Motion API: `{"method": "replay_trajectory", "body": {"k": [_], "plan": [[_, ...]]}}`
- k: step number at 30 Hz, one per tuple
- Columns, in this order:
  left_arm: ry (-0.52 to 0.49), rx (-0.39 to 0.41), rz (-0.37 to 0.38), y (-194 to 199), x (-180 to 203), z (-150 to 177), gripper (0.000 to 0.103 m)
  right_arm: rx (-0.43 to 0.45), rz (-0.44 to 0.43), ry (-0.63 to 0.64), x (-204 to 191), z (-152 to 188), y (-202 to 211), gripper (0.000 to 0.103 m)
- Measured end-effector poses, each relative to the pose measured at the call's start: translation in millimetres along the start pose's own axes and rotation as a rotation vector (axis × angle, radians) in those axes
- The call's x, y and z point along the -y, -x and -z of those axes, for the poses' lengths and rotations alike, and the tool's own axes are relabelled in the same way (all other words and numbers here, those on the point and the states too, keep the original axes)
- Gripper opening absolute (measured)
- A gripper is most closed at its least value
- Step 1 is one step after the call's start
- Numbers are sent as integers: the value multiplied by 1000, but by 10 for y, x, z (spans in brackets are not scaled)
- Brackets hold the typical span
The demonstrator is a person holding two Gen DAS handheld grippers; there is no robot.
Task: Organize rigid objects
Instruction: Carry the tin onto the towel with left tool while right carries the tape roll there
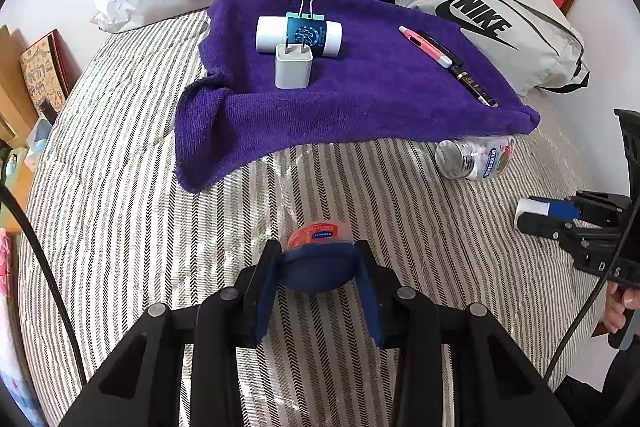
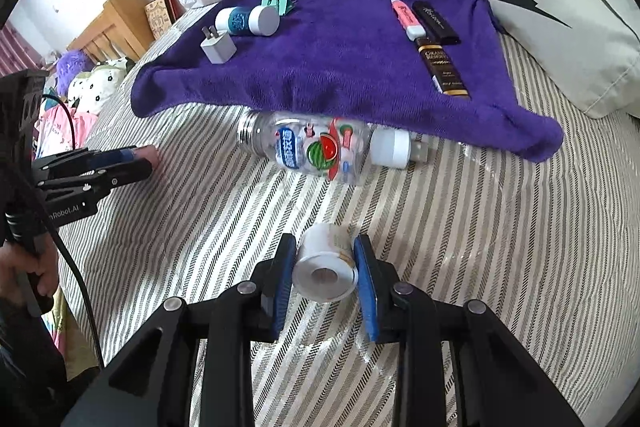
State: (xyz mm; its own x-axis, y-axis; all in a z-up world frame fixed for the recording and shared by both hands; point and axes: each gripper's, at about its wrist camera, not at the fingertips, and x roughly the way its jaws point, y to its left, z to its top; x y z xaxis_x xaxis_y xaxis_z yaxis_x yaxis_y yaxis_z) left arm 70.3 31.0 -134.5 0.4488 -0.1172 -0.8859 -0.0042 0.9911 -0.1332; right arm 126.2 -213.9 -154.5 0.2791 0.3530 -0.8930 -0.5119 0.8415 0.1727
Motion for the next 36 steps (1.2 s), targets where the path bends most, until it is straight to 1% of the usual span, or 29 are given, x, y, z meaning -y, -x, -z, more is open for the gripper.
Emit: {"method": "replay_trajectory", "body": {"k": [4, 5, 10, 12, 13, 15, 17, 19, 26, 30, 36], "plan": [[-8, -18, -4, -49, 28, 7, 35, -21, 34, 30, -50, 21, -110, 30], [-13, -22, -9, -64, 36, 17, 35, -9, 43, 41, -71, 24, -104, 30], [-54, -15, -59, -83, 121, 36, 35, -20, 91, 97, -161, 51, -115, 30], [-66, -12, -69, -90, 140, 33, 35, -16, 96, 115, -173, 61, -118, 30], [-69, -15, -71, -88, 141, 29, 35, -20, 82, 105, -146, 54, -110, 30], [-40, -9, -39, -48, 100, 19, 35, -21, 34, 62, -66, 28, -74, 29], [-21, -2, -10, -10, 50, 14, 35, -3, 2, 37, -1, 23, 0, 29], [-7, 5, -7, 21, 2, 18, 35, 9, -13, 29, 34, 14, 73, 29], [44, 26, 48, 127, -109, 12, 35, 27, -50, 10, 65, -9, 179, 29], [47, 38, 59, 192, -105, -55, 35, 40, -89, 18, 31, -73, 225, 29], [31, 65, 51, 285, -41, -221, 35, 67, -116, 38, -7, -226, 310, 29]]}}
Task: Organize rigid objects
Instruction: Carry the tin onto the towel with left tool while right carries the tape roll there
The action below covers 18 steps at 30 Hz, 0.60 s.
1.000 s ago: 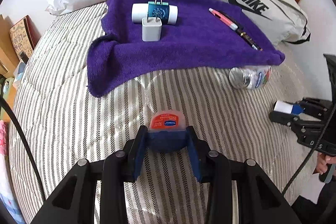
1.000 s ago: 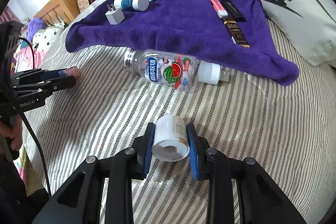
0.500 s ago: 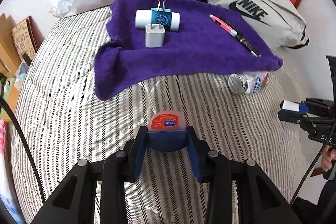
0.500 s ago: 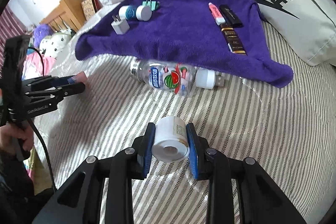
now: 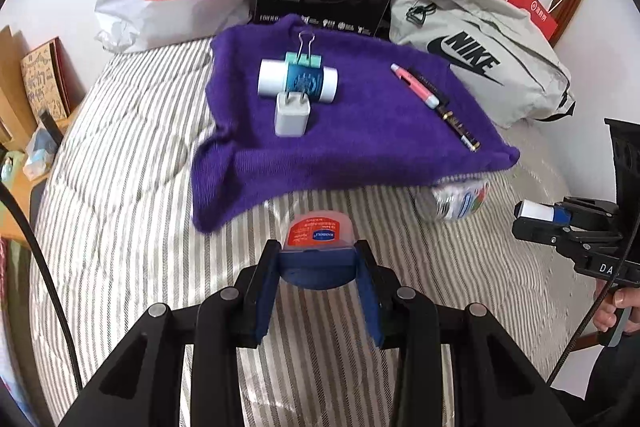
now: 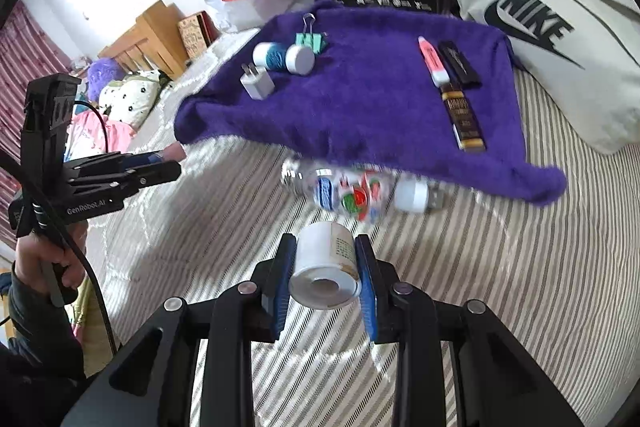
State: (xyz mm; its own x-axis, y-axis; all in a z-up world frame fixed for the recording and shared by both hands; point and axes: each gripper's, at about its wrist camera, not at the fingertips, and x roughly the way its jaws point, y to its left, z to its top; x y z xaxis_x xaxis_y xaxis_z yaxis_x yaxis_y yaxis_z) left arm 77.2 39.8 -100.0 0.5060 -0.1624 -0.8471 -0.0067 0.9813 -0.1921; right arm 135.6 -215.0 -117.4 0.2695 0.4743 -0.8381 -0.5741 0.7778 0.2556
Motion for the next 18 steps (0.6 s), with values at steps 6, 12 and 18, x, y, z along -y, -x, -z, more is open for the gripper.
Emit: {"method": "replay_trajectory", "body": {"k": [6, 12, 18], "plan": [[-16, 23, -14, 40, 26, -236, 35, 29, 6, 21, 28, -250, 81, 29], [-23, 24, -27, -70, -3, -516, 35, 47, 18, 35, 120, -564, 64, 29], [-39, -22, -42, -350, -42, -715, 35, 36, 37, 43, 217, -823, -86, 29]]}}
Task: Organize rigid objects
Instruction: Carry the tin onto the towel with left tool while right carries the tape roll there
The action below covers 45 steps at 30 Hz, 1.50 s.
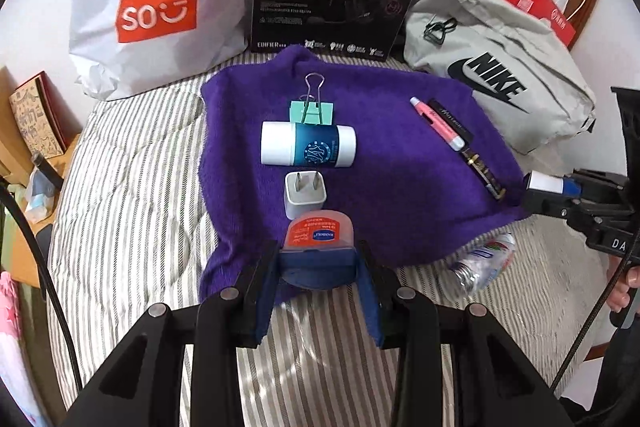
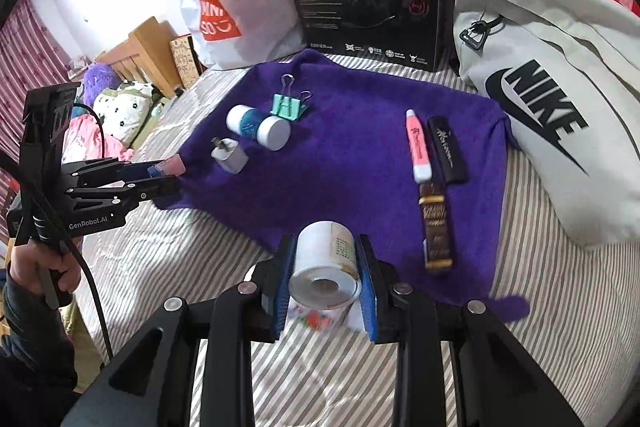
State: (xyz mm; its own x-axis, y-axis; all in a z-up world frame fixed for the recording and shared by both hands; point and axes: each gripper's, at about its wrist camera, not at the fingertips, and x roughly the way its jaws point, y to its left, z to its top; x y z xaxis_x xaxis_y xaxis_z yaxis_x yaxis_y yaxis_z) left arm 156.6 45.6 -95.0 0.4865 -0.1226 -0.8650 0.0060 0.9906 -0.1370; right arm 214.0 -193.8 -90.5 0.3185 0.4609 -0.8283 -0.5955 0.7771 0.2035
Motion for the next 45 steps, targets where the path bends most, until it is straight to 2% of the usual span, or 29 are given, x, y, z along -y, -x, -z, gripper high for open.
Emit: {"method": "replay_trajectory", "body": {"k": [16, 27, 36, 45], "plan": [[-27, -95, -36, -331, -103, -137, 35, -75, -2, 18, 126, -170, -532, 29], [-34, -124, -52, -521, -103, -204, 35, -103, 25, 24, 226, -179, -779, 29], [-66, -126, -86, -636, -36, -238, 35, -97, 24, 35, 291, -154, -839, 29], [-84, -149, -96, -685, -9, -271, 36, -81, 24, 113, 269, -117, -844, 30]]}}
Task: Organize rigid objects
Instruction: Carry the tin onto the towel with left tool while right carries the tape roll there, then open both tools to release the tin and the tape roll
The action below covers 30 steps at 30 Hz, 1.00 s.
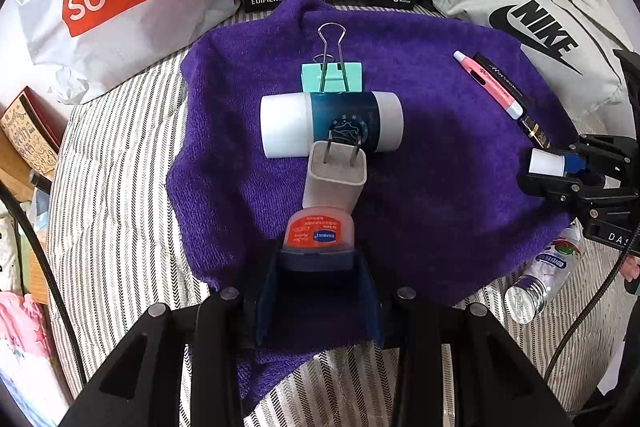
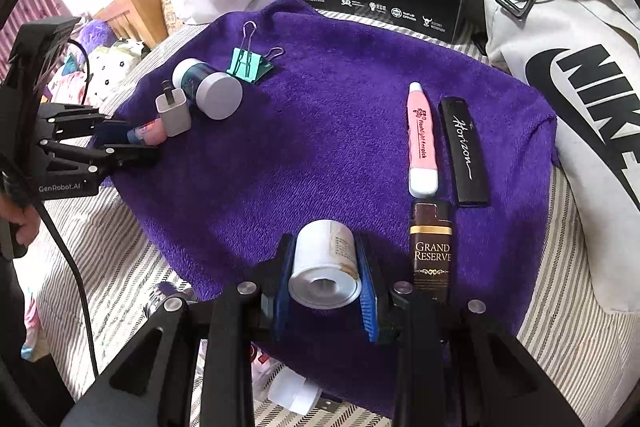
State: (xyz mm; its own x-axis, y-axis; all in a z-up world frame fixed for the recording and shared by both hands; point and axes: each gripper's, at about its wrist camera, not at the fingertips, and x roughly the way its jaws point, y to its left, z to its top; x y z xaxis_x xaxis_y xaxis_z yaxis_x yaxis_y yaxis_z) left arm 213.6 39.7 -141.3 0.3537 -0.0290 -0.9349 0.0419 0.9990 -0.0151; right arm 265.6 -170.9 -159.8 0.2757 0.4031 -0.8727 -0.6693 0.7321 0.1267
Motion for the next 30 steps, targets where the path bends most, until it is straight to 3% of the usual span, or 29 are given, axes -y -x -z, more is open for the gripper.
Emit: {"method": "replay_trajectory", "body": {"k": [25, 30], "plan": [[54, -32, -4, 108, -24, 68, 41, -45, -17, 36, 19, 23, 27, 31], [58, -15, -20, 213, -27, 102, 53, -55, -16, 29, 32, 51, 48, 32]]}}
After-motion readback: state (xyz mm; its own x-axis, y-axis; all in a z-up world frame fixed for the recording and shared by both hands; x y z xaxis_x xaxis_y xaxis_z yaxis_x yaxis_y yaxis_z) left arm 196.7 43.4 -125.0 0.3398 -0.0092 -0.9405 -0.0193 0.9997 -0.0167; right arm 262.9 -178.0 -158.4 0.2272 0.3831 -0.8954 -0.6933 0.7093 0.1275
